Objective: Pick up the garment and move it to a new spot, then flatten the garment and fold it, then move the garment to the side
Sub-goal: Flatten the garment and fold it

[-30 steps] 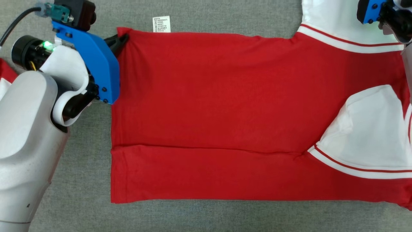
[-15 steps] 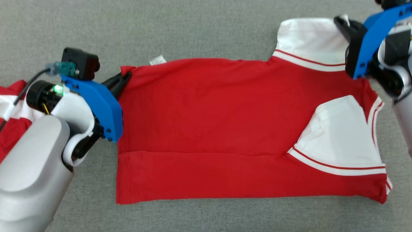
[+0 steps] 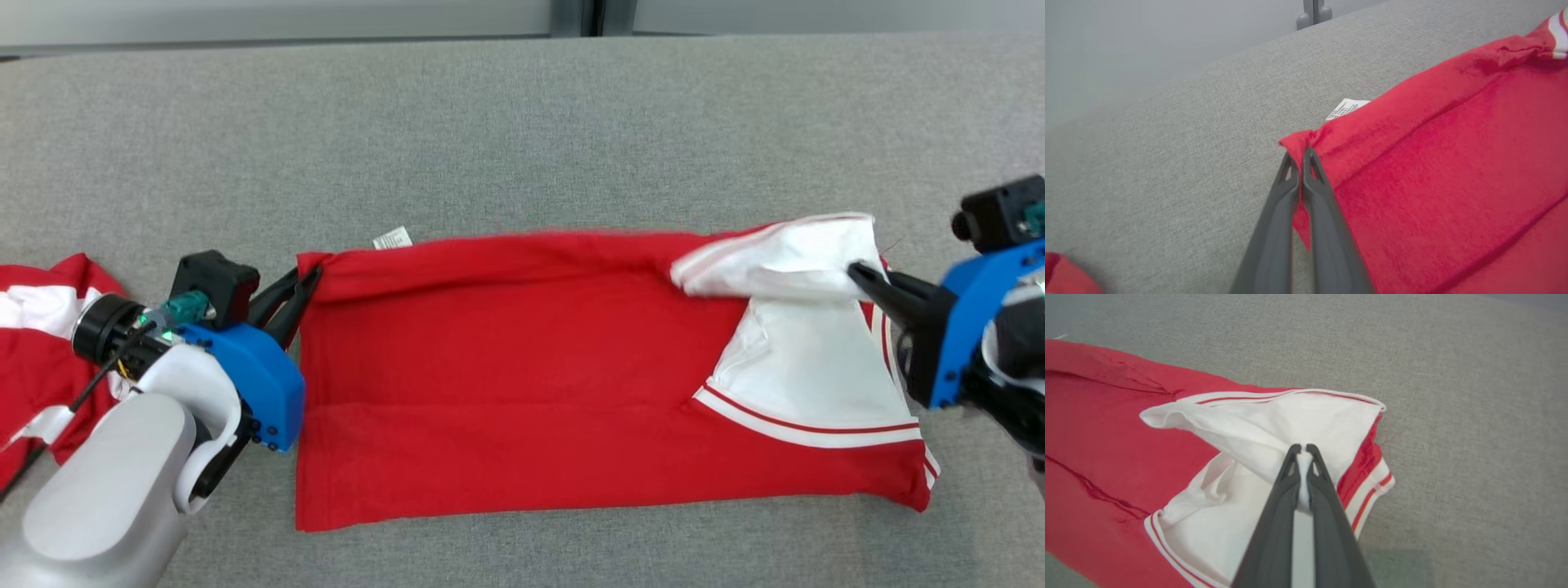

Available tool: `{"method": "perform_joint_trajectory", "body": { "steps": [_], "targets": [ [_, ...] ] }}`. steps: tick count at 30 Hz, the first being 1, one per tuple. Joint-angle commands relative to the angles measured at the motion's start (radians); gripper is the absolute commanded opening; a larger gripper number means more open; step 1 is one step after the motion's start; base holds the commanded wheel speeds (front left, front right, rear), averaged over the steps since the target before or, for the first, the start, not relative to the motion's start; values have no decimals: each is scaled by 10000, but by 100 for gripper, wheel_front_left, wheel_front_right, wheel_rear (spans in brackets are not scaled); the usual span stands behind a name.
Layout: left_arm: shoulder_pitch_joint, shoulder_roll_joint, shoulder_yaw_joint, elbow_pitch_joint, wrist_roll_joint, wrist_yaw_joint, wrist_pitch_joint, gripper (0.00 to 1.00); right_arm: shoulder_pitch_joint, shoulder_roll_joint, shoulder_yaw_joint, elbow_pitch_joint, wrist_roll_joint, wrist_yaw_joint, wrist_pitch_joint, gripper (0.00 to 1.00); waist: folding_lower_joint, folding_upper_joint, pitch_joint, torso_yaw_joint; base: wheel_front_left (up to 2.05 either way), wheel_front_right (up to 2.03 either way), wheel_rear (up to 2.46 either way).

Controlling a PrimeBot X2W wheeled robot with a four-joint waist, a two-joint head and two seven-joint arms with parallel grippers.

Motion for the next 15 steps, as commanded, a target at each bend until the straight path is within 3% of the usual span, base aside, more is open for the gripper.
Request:
{"method": "perform_joint_trajectory", "body": {
  "steps": [1, 15],
  "targets": [
    [157, 55, -66, 54, 117, 77, -124, 0, 439, -63, -247, -292, -80, 5, 114, 0, 1, 0, -92, -31, 0, 0, 0],
    [622, 97, -518, 692, 705, 422, -741, 0, 3379, 1402, -2458, -3242, -962, 5, 1641, 0, 1, 0, -369, -172, 0, 0, 0]
  ]
}}
